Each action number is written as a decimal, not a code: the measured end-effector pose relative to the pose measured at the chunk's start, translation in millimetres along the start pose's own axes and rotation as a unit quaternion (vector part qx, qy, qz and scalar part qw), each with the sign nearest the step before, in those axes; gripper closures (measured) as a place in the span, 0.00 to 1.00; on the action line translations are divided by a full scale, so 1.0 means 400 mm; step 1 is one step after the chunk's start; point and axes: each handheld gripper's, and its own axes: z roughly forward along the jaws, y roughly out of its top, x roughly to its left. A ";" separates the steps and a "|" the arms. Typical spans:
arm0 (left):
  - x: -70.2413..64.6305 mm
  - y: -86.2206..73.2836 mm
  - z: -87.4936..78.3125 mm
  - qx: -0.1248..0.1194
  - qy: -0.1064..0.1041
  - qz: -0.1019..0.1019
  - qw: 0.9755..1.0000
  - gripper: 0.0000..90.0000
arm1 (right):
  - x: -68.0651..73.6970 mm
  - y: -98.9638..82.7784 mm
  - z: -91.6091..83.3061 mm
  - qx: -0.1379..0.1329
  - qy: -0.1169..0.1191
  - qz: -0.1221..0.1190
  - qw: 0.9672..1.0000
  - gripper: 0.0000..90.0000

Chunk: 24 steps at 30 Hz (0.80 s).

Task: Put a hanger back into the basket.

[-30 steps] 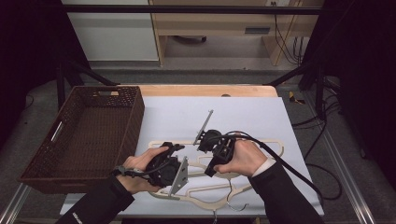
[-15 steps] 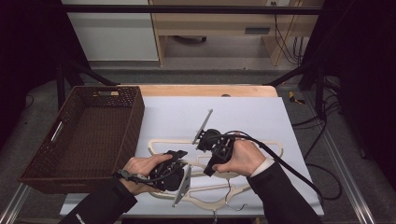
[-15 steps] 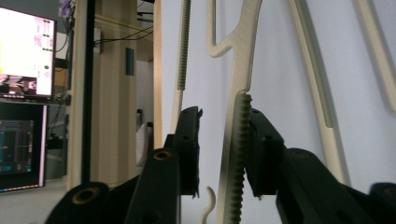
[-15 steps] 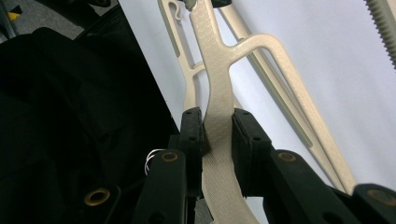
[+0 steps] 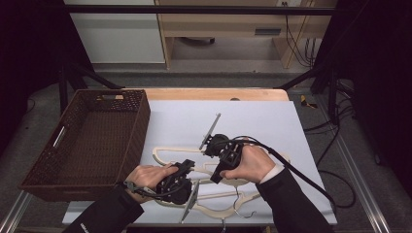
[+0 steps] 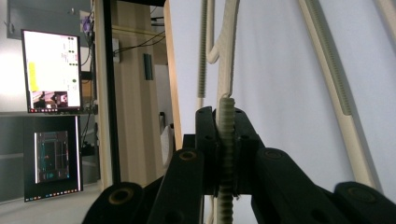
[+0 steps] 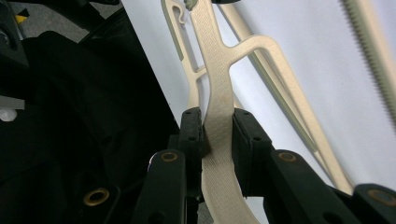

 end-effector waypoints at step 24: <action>0.027 -0.026 -0.017 -0.005 -0.022 -0.077 0.997 0.95 | -0.005 -0.068 -0.093 -0.128 -0.034 -0.011 0.991 0.72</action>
